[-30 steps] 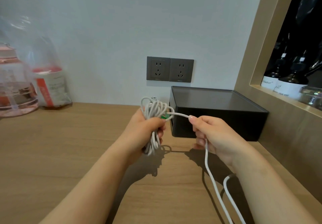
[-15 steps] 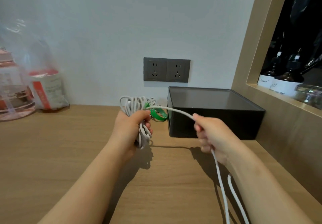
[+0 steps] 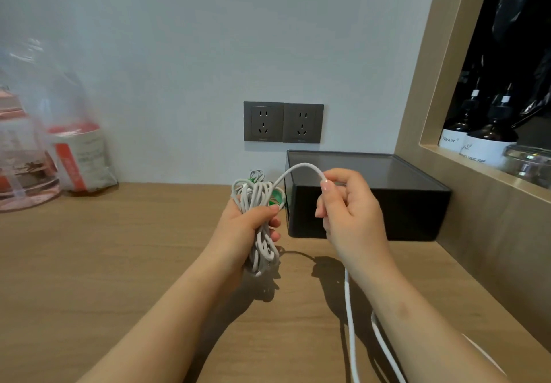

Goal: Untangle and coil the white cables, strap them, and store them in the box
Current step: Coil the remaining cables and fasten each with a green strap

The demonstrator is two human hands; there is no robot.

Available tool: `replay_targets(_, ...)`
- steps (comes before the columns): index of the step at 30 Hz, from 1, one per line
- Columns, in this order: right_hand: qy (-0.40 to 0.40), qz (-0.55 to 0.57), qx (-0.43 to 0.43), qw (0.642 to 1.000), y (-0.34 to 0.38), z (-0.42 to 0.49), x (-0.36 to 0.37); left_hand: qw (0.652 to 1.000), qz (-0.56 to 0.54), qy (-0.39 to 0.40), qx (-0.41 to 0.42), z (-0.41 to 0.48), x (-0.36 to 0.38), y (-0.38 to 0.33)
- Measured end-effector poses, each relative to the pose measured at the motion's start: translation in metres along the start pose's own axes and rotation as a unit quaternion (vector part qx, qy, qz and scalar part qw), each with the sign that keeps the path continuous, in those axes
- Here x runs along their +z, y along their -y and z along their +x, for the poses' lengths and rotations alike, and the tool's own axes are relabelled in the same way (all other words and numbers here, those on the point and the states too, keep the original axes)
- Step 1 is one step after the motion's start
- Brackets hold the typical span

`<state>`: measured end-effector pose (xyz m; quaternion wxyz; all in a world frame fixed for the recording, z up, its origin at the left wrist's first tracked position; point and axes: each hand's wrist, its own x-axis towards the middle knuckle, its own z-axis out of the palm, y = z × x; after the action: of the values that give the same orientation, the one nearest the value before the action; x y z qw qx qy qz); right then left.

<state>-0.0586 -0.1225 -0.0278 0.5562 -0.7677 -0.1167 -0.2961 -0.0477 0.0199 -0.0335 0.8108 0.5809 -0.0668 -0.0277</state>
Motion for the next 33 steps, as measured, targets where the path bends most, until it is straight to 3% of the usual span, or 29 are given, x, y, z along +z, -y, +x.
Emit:
replay_targets(8, -0.003, -0.08, 0.029, 0.996, -0.004, 0.002, -0.003, 1.0, 0.004, 0.024, -0.014, 0.002, -0.003, 0.003)
replay_targets(13, -0.057, -0.124, 0.058, 0.989, -0.013, 0.005, -0.007, 0.992, 0.021, 0.117, -0.043, -0.002, -0.003, 0.001)
replay_targets(18, -0.137, -0.106, 0.083, 0.981, -0.016, 0.008, -0.013, 0.96, 0.087, 0.238, -0.12, -0.004, -0.008, 0.0)
replay_targets(22, -0.129, -0.064, 0.088, 0.986, -0.016, 0.007, -0.01, 0.968, 0.086, 0.207, -0.11, -0.003, -0.009, -0.001)
replay_targets(25, -0.081, 0.007, 0.147, 0.986, -0.014, 0.006, -0.007, 0.983, 0.027, 0.157, -0.095, -0.001, -0.01, -0.003)
replay_targets(29, 0.008, -0.051, 0.179, 0.982, -0.016, 0.004, -0.001, 0.991, -0.05, 0.097, -0.074, 0.003, -0.011, -0.004)
replay_targets(33, 0.103, -0.106, 0.144, 0.978, -0.015, 0.0, 0.004, 0.994, -0.084, 0.043, -0.047, 0.006, -0.009, -0.003)
